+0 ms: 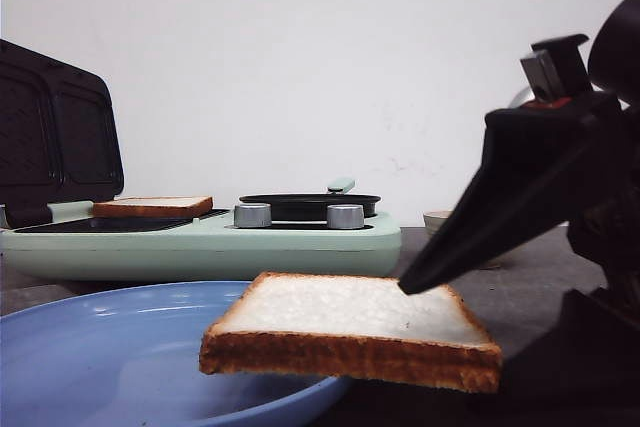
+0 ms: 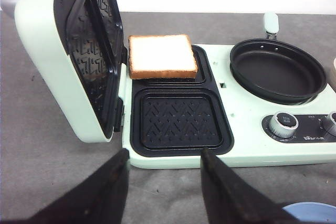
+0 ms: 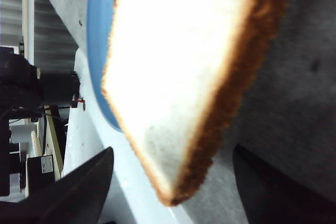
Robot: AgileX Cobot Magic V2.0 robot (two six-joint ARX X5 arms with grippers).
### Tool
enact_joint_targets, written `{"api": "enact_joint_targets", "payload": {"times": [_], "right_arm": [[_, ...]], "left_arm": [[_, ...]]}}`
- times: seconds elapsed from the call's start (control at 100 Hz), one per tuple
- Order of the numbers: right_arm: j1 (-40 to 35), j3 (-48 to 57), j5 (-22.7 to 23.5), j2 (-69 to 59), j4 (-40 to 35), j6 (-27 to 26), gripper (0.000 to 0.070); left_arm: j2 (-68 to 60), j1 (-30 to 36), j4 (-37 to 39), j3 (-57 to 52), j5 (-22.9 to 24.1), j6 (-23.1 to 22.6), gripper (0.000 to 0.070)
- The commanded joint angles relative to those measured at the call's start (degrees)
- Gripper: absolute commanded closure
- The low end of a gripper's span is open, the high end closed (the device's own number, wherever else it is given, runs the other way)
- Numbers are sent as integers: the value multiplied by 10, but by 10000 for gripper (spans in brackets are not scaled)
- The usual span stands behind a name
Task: Make breakfast with bread and shrimp
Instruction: 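Lower the right gripper to the plate and grasp the remaining bread slice, then lift the slice with the right gripper across toward the sandwich press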
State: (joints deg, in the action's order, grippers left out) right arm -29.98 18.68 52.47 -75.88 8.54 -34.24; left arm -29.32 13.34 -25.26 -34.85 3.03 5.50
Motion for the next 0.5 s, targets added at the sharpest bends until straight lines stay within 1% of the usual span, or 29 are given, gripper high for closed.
{"api": "enact_joint_targets", "payload": {"times": [0.0, 0.03, 0.06, 0.09, 0.1, 0.11, 0.18, 0.39, 0.49], "right_arm": [[-10, 0, 0, -9, 17, -11, 324], [-12, 0, -1, -9, 23, -13, 365], [-14, 0, -2, -9, 27, -15, 430], [-16, 0, -6, -9, 29, -17, 513], [-17, 0, -7, -9, 29, -17, 526], [-17, 0, -10, -9, 29, -19, 561], [-18, 0, -19, -9, 27, -23, 695], [-17, 1, -15, -8, 36, -28, 700], [-17, 1, -15, -2, 60, -45, 700]], "left_arm": [[-2, 1, 6, -1, 0, 1, 495], [-2, 1, 6, -1, 0, 2, 495], [-2, 1, 6, -1, 0, 2, 495], [-2, 1, 6, -1, 0, 2, 495], [-2, 1, 6, -1, 0, 2, 495], [-2, 1, 6, -1, 0, 2, 495], [-2, 1, 6, -1, 0, 2, 495], [-2, 1, 5, -1, 0, 2, 495], [-2, 1, 5, -1, 0, 2, 495]]}}
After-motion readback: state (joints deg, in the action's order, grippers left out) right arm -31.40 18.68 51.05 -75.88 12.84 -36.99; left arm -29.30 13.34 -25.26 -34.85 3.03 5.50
